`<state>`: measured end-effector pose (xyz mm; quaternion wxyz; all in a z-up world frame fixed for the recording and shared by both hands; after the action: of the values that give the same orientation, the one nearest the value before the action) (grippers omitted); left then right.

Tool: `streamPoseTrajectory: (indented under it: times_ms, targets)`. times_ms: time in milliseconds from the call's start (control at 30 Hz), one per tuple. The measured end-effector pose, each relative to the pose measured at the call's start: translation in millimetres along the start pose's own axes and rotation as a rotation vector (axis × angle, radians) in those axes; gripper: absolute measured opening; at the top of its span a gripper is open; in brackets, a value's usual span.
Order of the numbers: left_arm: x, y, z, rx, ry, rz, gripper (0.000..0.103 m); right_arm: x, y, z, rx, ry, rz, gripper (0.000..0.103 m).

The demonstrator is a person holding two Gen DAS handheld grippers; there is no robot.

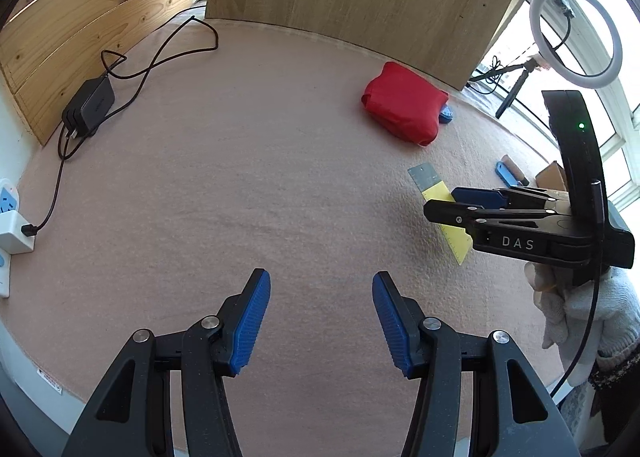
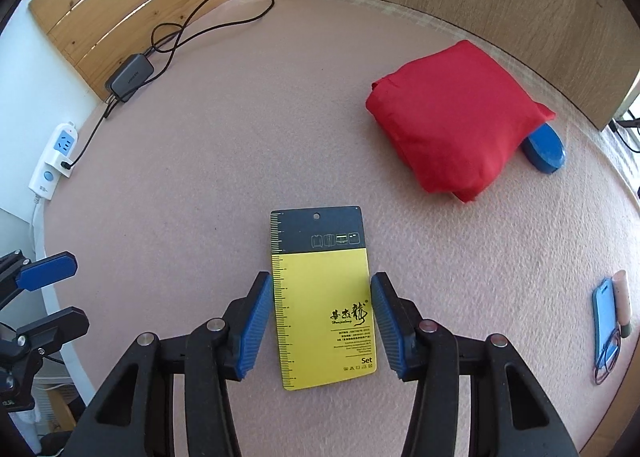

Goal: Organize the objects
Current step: 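Move the right tool to the yellow card and grasp it, then carry the yellow card with the right tool into the box and release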

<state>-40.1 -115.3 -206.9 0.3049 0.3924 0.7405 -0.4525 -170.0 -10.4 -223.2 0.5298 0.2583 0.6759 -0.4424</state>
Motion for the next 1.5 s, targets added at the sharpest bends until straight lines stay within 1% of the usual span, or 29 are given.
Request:
streamPoseTrajectory:
  times_ms: [200, 400, 700, 833, 1033, 1267, 1500]
  targets:
    - [14, -4, -36, 0.056, 0.031, 0.018, 0.057, -36, 22, -35, 0.117, -0.009, -0.056, 0.046]
    - [32, -9, -83, 0.128, 0.069, 0.04, 0.057, -78, 44, -92, 0.236, 0.032, -0.124, 0.046]
    - [59, -1, -155, 0.216, 0.114, 0.076, 0.057, -132, 102, -189, 0.412, 0.128, -0.189, 0.046]
    - [70, 5, -179, 0.242, 0.124, 0.094, 0.057, -145, 127, -229, 0.481, 0.169, -0.202, 0.046]
    - [81, 12, -197, 0.258, 0.127, 0.113, 0.057, -154, 154, -285, 0.554, 0.23, -0.211, 0.046]
    - [87, 16, -205, 0.251, 0.116, 0.112, 0.057, -154, 171, -346, 0.623, 0.279, -0.21, 0.046]
    - [88, 17, -210, 0.244, 0.108, 0.108, 0.057, -144, 181, -384, 0.654, 0.315, -0.188, 0.046]
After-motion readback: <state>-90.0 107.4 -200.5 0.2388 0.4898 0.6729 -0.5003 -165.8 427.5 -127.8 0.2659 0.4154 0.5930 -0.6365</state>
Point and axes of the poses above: each gripper's, at about its wrist camera, not at the fingertips, and x roughly the way its jaws point, z to its left, y to its underside, the point moved 9 cm from there along x, roughly the way its jaws point, and after that the axes turned 10 degrees about y, right-handed, at the moved point
